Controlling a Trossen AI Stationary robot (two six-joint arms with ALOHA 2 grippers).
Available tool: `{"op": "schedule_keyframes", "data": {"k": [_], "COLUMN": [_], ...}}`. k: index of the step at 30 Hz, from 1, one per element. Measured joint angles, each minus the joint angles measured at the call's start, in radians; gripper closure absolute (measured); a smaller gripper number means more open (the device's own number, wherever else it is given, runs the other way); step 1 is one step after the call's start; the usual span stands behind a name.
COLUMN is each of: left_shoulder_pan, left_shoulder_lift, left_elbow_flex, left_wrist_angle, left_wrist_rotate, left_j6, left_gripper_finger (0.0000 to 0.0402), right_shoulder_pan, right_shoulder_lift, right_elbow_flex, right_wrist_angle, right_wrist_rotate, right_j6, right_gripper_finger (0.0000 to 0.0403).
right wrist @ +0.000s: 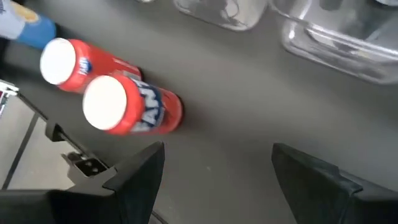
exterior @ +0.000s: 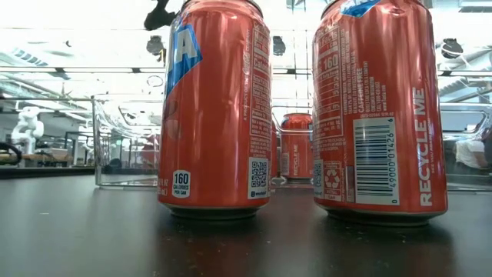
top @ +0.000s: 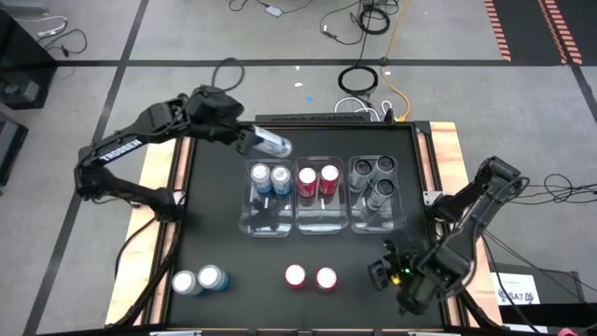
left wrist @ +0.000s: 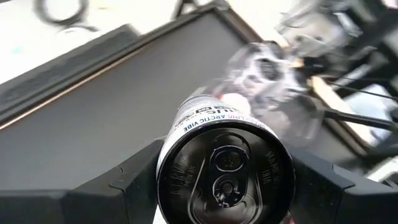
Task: Sort soda cans
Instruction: Put the white-blue soda can into the right transparent bin
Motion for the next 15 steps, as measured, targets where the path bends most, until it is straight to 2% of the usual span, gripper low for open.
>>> {"op": "schedule_keyframes", "data": {"k": [6,15], "left_shoulder_pan": [-0.152,-0.317], "left_shoulder_lift": [0.136,0.446], "left_elbow_flex": [0.115,0.460], "left_wrist_angle": [0.117,0.146], "left_wrist_rotate": [-0.001,-0.002], "left_j6": [0.004,0.168], "left_gripper_finger": [0.0127,0.0127], "right_shoulder_pan": [0.069,0.102], "right_shoulder_lift": [0.000,0.008], "right_elbow_flex": [0.000,0.000], "right_wrist_angle": [-0.073,-0.086], "right_wrist_rotate": [-0.001,-0.001], "right_j6": [0.150,0.229], "right_gripper_finger": [0.0112,0.0112]}}
